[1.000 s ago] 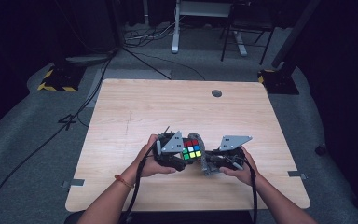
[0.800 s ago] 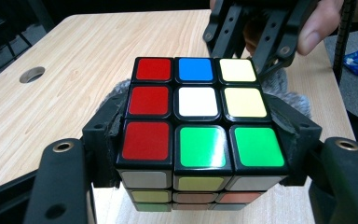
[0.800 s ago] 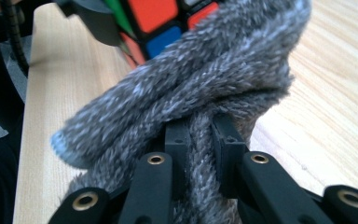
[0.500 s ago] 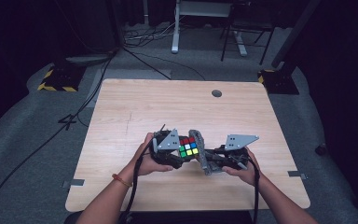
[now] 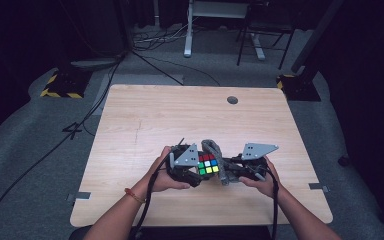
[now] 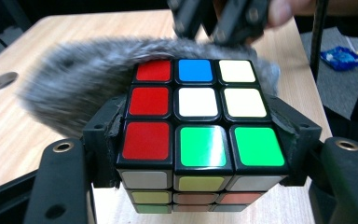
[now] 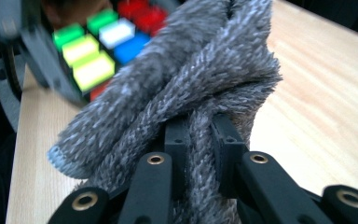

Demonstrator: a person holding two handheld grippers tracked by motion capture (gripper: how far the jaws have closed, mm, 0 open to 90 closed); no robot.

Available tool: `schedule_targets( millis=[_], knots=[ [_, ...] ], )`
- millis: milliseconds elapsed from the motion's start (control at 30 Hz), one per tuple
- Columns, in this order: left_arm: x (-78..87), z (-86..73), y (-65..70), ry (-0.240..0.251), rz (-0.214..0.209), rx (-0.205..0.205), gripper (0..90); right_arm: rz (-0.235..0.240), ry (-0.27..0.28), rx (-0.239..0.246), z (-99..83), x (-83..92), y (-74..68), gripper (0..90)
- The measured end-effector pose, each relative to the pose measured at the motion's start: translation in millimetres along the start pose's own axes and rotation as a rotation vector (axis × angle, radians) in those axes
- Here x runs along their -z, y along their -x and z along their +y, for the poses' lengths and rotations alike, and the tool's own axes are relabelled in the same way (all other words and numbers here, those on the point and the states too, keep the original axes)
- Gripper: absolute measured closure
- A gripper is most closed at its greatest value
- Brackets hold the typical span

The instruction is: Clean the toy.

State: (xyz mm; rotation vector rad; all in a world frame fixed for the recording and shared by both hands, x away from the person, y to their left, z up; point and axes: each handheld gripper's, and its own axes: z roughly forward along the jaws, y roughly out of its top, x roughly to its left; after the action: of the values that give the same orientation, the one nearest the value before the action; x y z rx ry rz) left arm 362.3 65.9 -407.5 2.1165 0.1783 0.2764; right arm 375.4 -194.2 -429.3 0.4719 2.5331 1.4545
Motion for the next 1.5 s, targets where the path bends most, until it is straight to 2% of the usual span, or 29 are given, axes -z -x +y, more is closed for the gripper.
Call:
schedule_targets(
  millis=[167, 267, 333, 433, 533, 633, 700, 800, 1033, 1200, 1367, 1433, 1500],
  knots=[
    [10.6, -2.7, -9.5, 0.016, 0.047, 0.028, 33.3, 0.036, -0.025, 0.014, 0.6, -4.4, -4.6, 79.6],
    [12.0, -5.1, -12.0, 0.003, 0.067, 0.028, 33.3, 0.054, -0.009, 0.021, 2.5, -2.9, -6.7, 79.6],
    [10.1, -7.3, -13.3, -0.023, 0.085, 0.024, 33.2, 0.054, 0.009, 0.027, 4.6, 0.0, -8.6, 79.7],
    [5.9, -9.8, -13.0, -0.036, 0.064, 0.030, 33.2, 0.051, 0.039, 0.038, 8.4, 5.2, -11.2, 79.6],
    [0.9, -8.8, -9.1, -0.044, 0.045, 0.019, 33.2, 0.032, 0.064, 0.051, 11.1, 10.9, -12.2, 79.7],
    [-5.8, -6.0, -1.5, -0.054, 0.009, -0.005, 33.3, 0.019, 0.092, 0.038, 12.0, 15.6, -9.4, 79.7],
    [-9.2, -3.8, 2.7, -0.062, 0.001, -0.015, 33.2, 0.001, 0.091, 0.037, 12.2, 17.2, -7.9, 79.7],
    [-12.6, -2.9, 4.6, -0.078, 0.004, -0.030, 33.2, -0.015, 0.079, 0.047, 11.8, 18.2, -7.0, 79.8],
    [-21.3, -2.8, 6.6, -0.115, 0.005, -0.026, 33.2, 0.000, 0.095, 0.069, 19.8, 19.1, -15.7, 79.8],
    [-27.1, -2.2, 9.6, -0.145, 0.012, -0.034, 33.2, -0.016, 0.053, 0.118, 23.0, 14.3, -23.3, 79.7],
    [-28.0, -2.4, 9.4, -0.167, 0.018, -0.052, 33.3, -0.032, 0.009, 0.130, 24.9, 10.9, -24.7, 79.5],
    [-28.2, -3.0, 9.0, -0.171, 0.019, -0.043, 33.3, -0.068, -0.030, 0.155, 24.6, 8.5, -24.3, 79.5],
    [-27.6, -3.6, 8.1, -0.166, 0.017, -0.040, 33.3, -0.075, -0.036, 0.143, 22.7, 8.2, -21.4, 79.6]
  ],
)
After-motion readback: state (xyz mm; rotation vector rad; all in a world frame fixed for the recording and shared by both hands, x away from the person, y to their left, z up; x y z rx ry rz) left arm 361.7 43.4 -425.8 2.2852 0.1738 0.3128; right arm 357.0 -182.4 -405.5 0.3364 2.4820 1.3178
